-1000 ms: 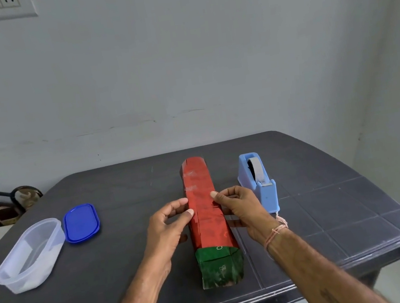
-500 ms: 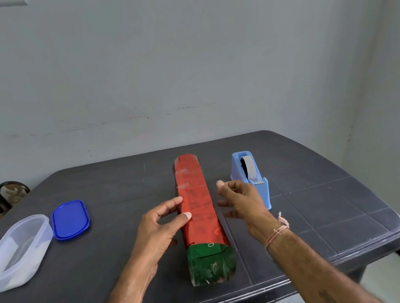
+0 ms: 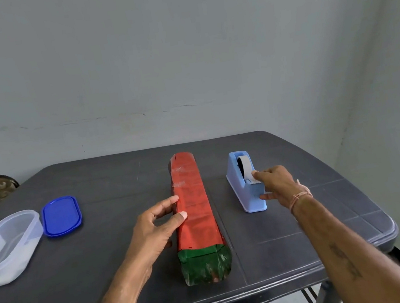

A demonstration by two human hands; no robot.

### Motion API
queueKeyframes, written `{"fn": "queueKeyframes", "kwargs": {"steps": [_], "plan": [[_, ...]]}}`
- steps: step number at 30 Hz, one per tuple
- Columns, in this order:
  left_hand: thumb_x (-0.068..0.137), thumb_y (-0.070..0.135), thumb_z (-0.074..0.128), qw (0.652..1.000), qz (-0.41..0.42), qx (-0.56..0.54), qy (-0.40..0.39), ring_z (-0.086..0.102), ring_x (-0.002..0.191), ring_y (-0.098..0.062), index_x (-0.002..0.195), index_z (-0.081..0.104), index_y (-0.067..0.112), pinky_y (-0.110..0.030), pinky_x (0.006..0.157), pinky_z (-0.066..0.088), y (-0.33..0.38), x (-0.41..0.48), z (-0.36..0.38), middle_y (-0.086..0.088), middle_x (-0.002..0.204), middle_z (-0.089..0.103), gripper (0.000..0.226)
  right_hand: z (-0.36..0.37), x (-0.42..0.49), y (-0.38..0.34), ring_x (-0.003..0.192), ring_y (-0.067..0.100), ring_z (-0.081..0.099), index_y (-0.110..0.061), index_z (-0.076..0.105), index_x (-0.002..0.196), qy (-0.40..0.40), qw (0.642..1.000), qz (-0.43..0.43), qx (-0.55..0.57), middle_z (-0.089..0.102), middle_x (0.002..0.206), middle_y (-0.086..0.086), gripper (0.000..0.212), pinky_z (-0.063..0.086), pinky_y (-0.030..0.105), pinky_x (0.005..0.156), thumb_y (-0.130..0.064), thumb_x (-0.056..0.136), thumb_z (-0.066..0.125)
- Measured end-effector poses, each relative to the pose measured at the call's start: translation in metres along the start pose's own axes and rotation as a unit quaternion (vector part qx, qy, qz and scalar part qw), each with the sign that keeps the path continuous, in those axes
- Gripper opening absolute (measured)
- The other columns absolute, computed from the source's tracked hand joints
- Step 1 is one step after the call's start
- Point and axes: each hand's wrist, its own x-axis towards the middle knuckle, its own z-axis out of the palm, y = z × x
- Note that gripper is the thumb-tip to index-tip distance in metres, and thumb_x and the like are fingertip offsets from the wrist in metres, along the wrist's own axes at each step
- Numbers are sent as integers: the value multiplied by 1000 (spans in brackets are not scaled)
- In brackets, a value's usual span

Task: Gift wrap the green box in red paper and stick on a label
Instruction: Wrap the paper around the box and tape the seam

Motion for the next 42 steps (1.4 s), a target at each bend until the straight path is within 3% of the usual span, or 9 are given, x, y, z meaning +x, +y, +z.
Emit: {"fn": "queueKeyframes", "kwargs": {"steps": [3, 7, 12, 20, 25, 29, 34, 38, 42], "plan": [[84, 31, 83, 1000, 3, 2, 0, 60, 122, -3, 123, 70, 44, -18, 89, 46, -2, 2, -1, 18, 125, 67, 43, -2, 0, -8, 103, 40, 65, 6, 63, 107, -26, 999, 39, 23, 57, 118, 20, 25, 63, 55, 72, -13, 95, 72], [84, 33, 83, 1000, 5, -10, 2, 61, 122, -4, 124, 70, 45, -24, 96, 47, -5, 0, 0, 18, 126, 68, 43, 0, -4, -13, 103, 42, 65, 4, 58, 113, -35, 995, 63, 64, 52, 122, 18, 26, 62, 46, 51, -11, 96, 70], [86, 30, 82, 1000, 7, -17, 5, 62, 116, 0, 125, 70, 42, -17, 90, 47, -4, -1, 1, 20, 125, 67, 43, 2, -7, -5, 99, 38, 67, 5, 63, 120, -34, 991, 58, 114, 58, 105, 13, 30, 63, 51, 64, -12, 95, 69], [87, 30, 80, 999, 5, -43, 5, 67, 115, -3, 127, 69, 41, -19, 91, 52, -5, -5, 4, 17, 126, 69, 44, 8, -13, 14, 103, 39, 70, 5, 65, 108, -8, 983, 42, 179, 64, 107, 16, 26, 63, 55, 80, -14, 92, 72], [87, 29, 80, 999, 5, -39, 6, 66, 114, -2, 127, 69, 41, -17, 89, 50, -4, -4, 4, 17, 127, 68, 44, 12, -15, 24, 104, 36, 69, 5, 63, 110, 12, 980, 39, 197, 63, 104, 15, 29, 64, 51, 79, -13, 91, 74], [86, 29, 81, 999, 3, -35, 8, 63, 122, -7, 127, 70, 41, -21, 96, 49, -5, -4, 3, 15, 131, 67, 44, 14, -19, 28, 103, 33, 68, 9, 64, 108, 21, 974, 28, 224, 60, 97, 11, 27, 64, 45, 75, -10, 91, 74], [87, 29, 80, 1000, 7, -28, 5, 64, 117, -2, 128, 69, 42, -13, 86, 49, -4, -5, 4, 16, 131, 66, 44, 19, -20, 42, 103, 34, 69, 0, 65, 91, 27, 972, 23, 230, 63, 94, 11, 17, 63, 47, 82, -13, 93, 74], [86, 31, 81, 1000, 0, -24, 7, 61, 125, -7, 127, 69, 43, -28, 104, 49, -5, -4, 3, 17, 132, 66, 44, 23, -22, 50, 93, 31, 64, 1, 69, 90, 25, 968, 8, 251, 62, 86, 9, 17, 56, 57, 96, -15, 95, 73], [85, 31, 81, 1000, -2, -25, 8, 62, 123, -5, 126, 70, 43, -34, 110, 49, -4, -5, 3, 18, 130, 67, 44, 26, -26, 55, 83, 23, 65, -3, 68, 80, 34, 959, 1, 280, 67, 87, 12, 19, 60, 52, 88, -16, 93, 74]]}}
